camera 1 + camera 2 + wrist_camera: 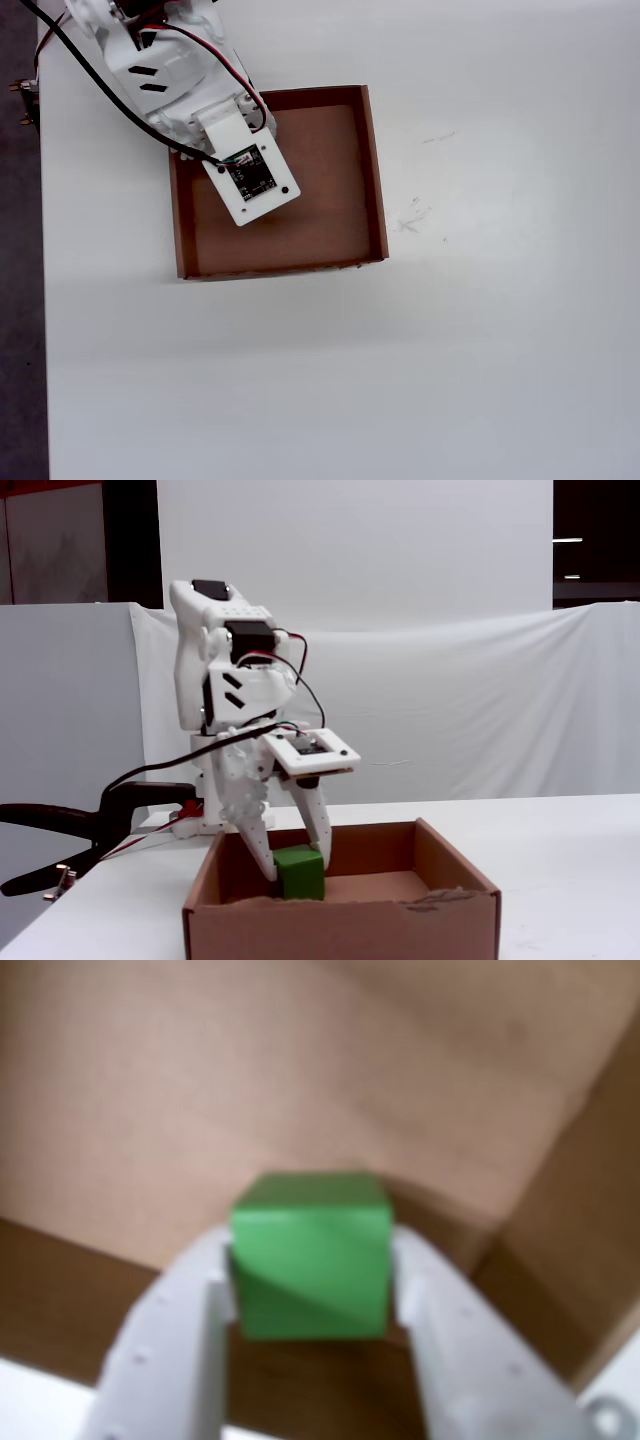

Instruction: Grasp a green cube and put it in a box.

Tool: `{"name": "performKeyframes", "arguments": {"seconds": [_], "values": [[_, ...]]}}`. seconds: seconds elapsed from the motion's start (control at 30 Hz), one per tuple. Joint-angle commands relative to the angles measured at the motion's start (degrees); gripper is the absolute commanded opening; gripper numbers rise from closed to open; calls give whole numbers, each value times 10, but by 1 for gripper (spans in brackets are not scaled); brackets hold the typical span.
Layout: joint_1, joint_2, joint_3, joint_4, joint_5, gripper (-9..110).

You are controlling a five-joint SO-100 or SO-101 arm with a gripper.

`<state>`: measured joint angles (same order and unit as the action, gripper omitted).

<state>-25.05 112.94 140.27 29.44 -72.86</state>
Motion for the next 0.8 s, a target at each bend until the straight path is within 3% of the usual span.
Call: {"name": "performKeyframes", "arguments": {"seconds": [0.0,0.3,0.77], "values": [[-4,1,4,-13,-7,15],[-7,11,4,-9,-7,21],[29,119,-93,157,0,21]]}}
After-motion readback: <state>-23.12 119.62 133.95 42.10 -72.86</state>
